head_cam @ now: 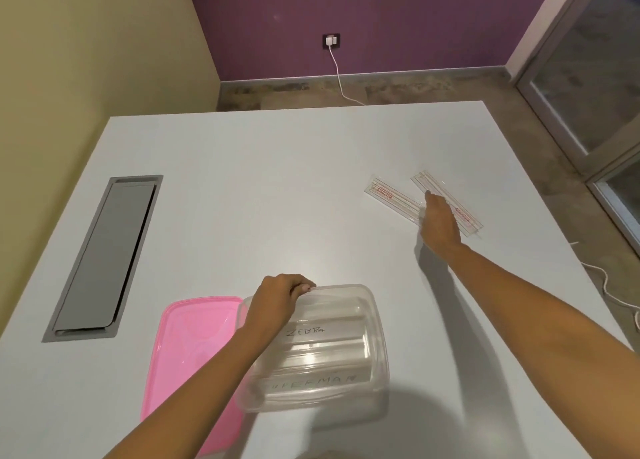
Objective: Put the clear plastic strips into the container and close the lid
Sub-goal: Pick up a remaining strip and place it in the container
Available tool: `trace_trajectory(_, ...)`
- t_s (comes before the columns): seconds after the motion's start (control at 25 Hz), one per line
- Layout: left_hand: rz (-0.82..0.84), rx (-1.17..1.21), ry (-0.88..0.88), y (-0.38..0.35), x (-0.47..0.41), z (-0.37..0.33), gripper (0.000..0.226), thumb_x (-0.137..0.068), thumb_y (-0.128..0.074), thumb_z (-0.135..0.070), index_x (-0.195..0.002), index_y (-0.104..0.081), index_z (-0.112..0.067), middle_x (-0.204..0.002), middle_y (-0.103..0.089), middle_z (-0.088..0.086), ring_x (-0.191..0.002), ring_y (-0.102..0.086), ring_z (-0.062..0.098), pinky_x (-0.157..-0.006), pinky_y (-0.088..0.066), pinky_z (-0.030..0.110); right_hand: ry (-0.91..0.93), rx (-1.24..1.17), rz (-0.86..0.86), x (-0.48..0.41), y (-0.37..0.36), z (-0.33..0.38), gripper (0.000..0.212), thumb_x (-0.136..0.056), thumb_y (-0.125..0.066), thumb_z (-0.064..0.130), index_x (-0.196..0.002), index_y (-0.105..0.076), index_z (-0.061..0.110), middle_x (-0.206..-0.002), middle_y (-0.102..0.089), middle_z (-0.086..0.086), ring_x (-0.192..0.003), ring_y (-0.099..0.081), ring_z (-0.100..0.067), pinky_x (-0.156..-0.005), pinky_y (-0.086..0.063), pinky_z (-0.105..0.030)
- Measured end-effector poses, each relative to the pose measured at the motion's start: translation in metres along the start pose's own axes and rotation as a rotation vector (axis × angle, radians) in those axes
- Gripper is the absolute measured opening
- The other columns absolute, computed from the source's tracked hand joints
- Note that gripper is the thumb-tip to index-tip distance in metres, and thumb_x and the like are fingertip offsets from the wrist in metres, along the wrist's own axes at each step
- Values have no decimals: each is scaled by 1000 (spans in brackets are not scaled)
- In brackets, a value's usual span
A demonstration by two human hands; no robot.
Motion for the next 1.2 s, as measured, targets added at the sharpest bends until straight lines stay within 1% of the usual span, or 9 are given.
trace_trajectory(0.28, -15, 45, 49, -1, -1, 2, 19, -92, -57, -19, -97, -75, -20, -96, -76, -4, -93, -68, 12, -83, -52, 28, 78, 44, 74, -24, -23, -6, 30, -92, -48, 1, -121, -49, 2, -114, -57, -21, -104, -55, -37, -81, -46, -41)
trace_trajectory(0.44, -41, 31, 58, -1, 1, 0, 19, -92, -57, -16, -98, -75, -16, -98, -76, -2, -92, -68, 13, -70, -38, 0, 60, 26, 78, -16, -27, -9, 34, -88, -49, -4, -122, -48, 2, -111, -56, -24, -103, -55, -39, -80, -46, -43)
trace_trajectory(0.6, -13, 44, 54, 4, 1, -6, 20, -92, -57, -14, -101, -74, -11, -102, -75, 3, -97, -67, 15, -68, -35, -6, -79, -119, 76, 1, -24, -22, 39, -85, -41, -9, -123, -47, -1, -117, -54, -26, -108, -52, -41, -91, -41, -46)
trace_trajectory(0.68, -17, 45, 44, 11, 4, -7, 21, -93, -55, -16, -101, -74, -10, -103, -75, 2, -99, -67, 15, -70, -36, -4, -146, -261, 104, 12, -22, -27, 36, -91, -39, 13, -124, -48, -1, -122, -54, -26, -112, -50, -40, -97, -40, -47)
trace_trajectory(0.76, -59, 42, 46, 23, 10, -3, 21, -93, -55, -19, -101, -73, -11, -103, -75, 1, -100, -66, 14, -73, -37, 5, -191, -391, 146, 27, -20, -27, 56, -92, -45, 44, -128, -46, 1, -127, -53, -23, -116, -50, -37, -100, -40, -45)
trace_trajectory(0.84, -122, 55, 79, 36, 18, 7, 21, -92, -56, -20, -102, -73, -12, -106, -74, 0, -104, -65, 14, -83, -37, 12, -215, -461, 176, 45, -16, -22, 76, -81, -59, 56, -135, -39, 6, -130, -50, -19, -119, -50, -34, -99, -44, -45)
trace_trajectory(0.92, -202, 73, 132, 50, 30, 22, 20, -91, -58, -19, -103, -73, -11, -113, -71, 2, -110, -62, 16, -88, -36, 16, -184, -485, 173, 62, -7, -14, 76, -75, -65, 56, -130, -42, 9, -122, -53, -15, -110, -54, -31, -85, -50, -40)
trace_trajectory(1.0, -286, 81, 193, 63, 47, 39, 20, -90, -59, -17, -106, -71, -11, -121, -67, 4, -116, -58, 20, -93, -39, 23, -121, -548, 188, 80, 3, 1, 58, -77, -64, 55, -110, -49, 9, -104, -54, -10, -94, -57, -28, -69, -48, -33)
trace_trajectory(1.2, -340, 157, 327, 69, 85, 67, 30, -90, -59, -20, -119, -63, -12, -118, -68, 8, -110, -62, 24, -94, -44, 31, 89, -751, 373, 136, 30, 60, 54, -77, -74, 32, -127, -55, 26, -114, -61, 8, -103, -60, -9, -84, -49, -22)
Point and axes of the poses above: each hand's wrist, its own x-axis away from the middle knuckle, its own y-axis out of the back of the hand, z = x × y, the point moved 10 cm from there along -x, towards the middle knuckle
